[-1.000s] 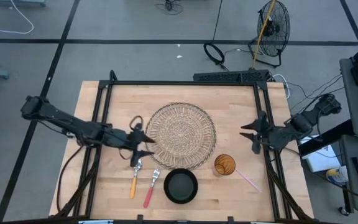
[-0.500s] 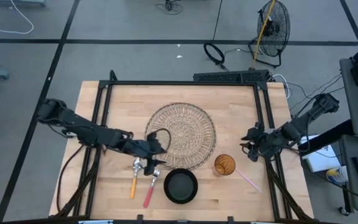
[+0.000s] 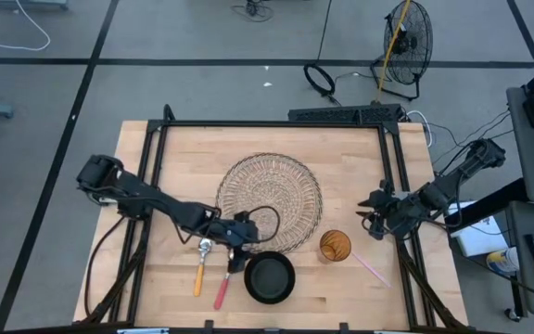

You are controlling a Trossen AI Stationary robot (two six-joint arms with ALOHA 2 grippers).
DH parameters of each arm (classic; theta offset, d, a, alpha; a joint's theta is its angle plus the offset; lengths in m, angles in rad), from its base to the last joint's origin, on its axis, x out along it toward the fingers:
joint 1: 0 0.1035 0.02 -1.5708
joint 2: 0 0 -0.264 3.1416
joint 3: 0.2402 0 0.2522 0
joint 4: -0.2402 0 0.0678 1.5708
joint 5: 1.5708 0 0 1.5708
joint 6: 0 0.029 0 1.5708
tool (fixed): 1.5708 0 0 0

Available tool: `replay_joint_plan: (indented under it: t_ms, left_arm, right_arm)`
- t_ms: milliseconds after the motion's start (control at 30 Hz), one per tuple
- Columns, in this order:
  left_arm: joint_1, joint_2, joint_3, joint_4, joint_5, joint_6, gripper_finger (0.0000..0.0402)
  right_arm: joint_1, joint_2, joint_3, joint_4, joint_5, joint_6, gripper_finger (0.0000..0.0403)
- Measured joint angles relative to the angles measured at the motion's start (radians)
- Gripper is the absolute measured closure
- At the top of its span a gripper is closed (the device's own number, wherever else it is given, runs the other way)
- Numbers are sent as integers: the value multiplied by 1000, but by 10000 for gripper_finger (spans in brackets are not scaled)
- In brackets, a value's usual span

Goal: Pick & Place Utensil
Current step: Put the black bowl on the left of the brown mat

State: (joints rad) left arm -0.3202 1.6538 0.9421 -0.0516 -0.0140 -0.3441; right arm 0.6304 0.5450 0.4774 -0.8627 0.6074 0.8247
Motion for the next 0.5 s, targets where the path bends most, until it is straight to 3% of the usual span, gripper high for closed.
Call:
replay_joint_plan:
  t_ms: [267, 500]
  left_arm:
    - [2, 45, 0, -5, 13, -25, 178]
    - [2, 53, 0, 5, 6, -32, 178]
  right_arm:
    - [0, 0, 0, 231, 53, -173, 275]
    - [0, -2, 0, 261, 120, -221, 275]
